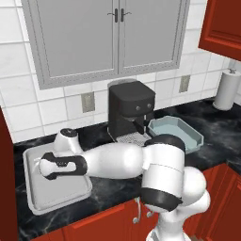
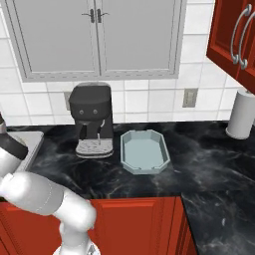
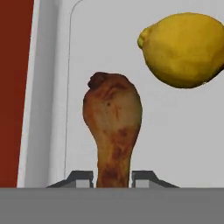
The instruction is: Place one lemon and one chicken drumstick in each tupperware on the nearby counter, to pack two identical lunches.
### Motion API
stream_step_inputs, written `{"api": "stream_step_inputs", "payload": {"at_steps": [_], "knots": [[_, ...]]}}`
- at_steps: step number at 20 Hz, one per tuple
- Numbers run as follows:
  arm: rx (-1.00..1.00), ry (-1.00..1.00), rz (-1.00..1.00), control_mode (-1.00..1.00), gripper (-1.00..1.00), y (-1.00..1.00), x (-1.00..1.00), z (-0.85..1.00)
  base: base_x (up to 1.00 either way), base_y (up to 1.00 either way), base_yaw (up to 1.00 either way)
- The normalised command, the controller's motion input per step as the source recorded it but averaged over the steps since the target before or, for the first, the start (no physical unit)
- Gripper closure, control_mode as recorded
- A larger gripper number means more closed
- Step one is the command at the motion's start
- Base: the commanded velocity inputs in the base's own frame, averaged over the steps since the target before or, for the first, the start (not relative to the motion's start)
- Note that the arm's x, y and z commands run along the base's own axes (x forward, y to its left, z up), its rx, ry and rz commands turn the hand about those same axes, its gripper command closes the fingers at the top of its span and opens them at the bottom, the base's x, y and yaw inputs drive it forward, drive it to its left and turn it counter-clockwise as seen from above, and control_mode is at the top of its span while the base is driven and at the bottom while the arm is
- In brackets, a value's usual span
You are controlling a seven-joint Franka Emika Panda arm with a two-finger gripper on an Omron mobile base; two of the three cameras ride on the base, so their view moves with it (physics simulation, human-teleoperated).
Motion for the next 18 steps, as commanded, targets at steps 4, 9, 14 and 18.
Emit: {"api": "stream_step_inputs", "payload": {"at_steps": [4, 9, 14, 18], "knots": [[-0.07, 0.05, 0.00, -1.00, 1.00, 0.94, 0.27, -0.51, 0.00, 0.00, 0.00], [-0.04, 0.01, -0.07, -1.00, -1.00, 0.17, 0.02, 0.05, 0.00, 0.00, 0.00], [0.00, 0.00, -0.11, -1.00, -1.00, -0.43, -0.47, 0.94, 0.00, 0.00, 0.00], [0.00, 0.00, -0.06, -1.00, -1.00, -0.29, -0.63, 0.90, 0.00, 0.00, 0.00]]}}
